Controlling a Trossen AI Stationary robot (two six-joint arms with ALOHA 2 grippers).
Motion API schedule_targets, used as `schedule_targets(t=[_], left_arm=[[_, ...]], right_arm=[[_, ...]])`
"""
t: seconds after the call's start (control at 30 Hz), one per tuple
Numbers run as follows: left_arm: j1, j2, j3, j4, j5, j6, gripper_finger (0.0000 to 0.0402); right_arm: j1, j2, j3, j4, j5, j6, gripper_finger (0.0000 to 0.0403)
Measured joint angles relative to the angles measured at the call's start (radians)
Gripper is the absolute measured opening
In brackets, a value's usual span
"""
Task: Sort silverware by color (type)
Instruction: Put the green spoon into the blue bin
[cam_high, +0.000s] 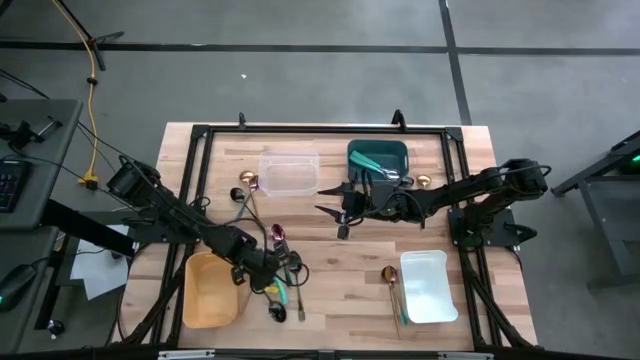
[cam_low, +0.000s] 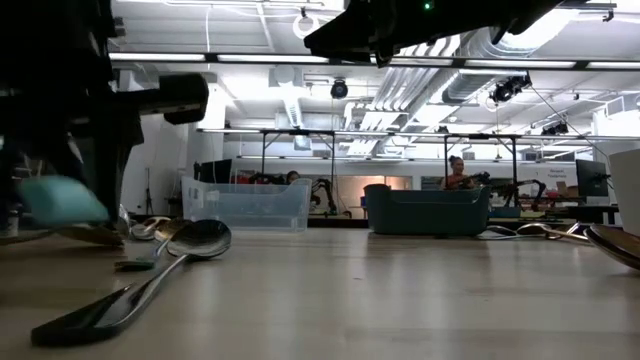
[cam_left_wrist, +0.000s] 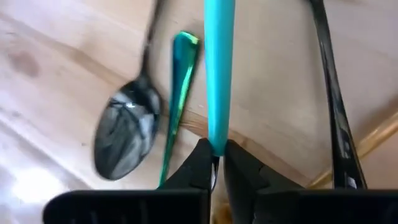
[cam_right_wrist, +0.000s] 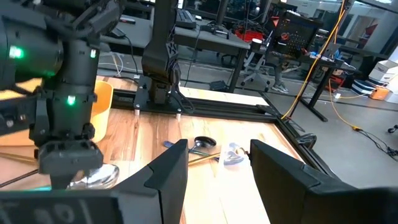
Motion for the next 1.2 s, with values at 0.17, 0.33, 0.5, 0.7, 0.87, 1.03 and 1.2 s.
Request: schedule_targets(t=[0.17, 0.33, 0.5, 0.7, 0.87, 1.03, 1.2], left_arm=[[0.007, -0.091, 0.0, -0.045, -0.03, -0.053, 0.0012], [0.006, -0.213, 0.067, -0.172, -0.234, -0.136, 0.0012], [0.021, -0.348, 0.096, -0.164, -0.42, -0.231, 0.0012], [0.079, -0.54, -0.074, 0.171, -0.413, -0.323, 0.0012], [0.165, -0.647, -0.407, 0.795, -0.313, -0.33, 0.0012], [0.298, -0.611, -0.651, 1.36, -0.239, -0.451, 0.0012], [0.375, -0.589, -0.674, 1.475, -0.209, -0.489, 0.0012]], right_arm=[[0.0, 0.0, 0.0, 0.0, 0.0, 0.0, 0.017], [0.0, 0.0, 0.0, 0.001, 0.0, 0.0, 0.017], [0.0, 0.0, 0.0, 0.001, 0.0, 0.003, 0.017], [0.0, 0.0, 0.0, 0.001, 0.0, 0.026, 0.017], [0.001, 0.0, 0.0, 0.001, -0.049, 0.026, 0.017], [-0.002, 0.0, 0.0, 0.047, -0.095, 0.013, 0.017], [-0.015, 0.0, 0.001, 0.071, -0.099, 0.0, 0.017]])
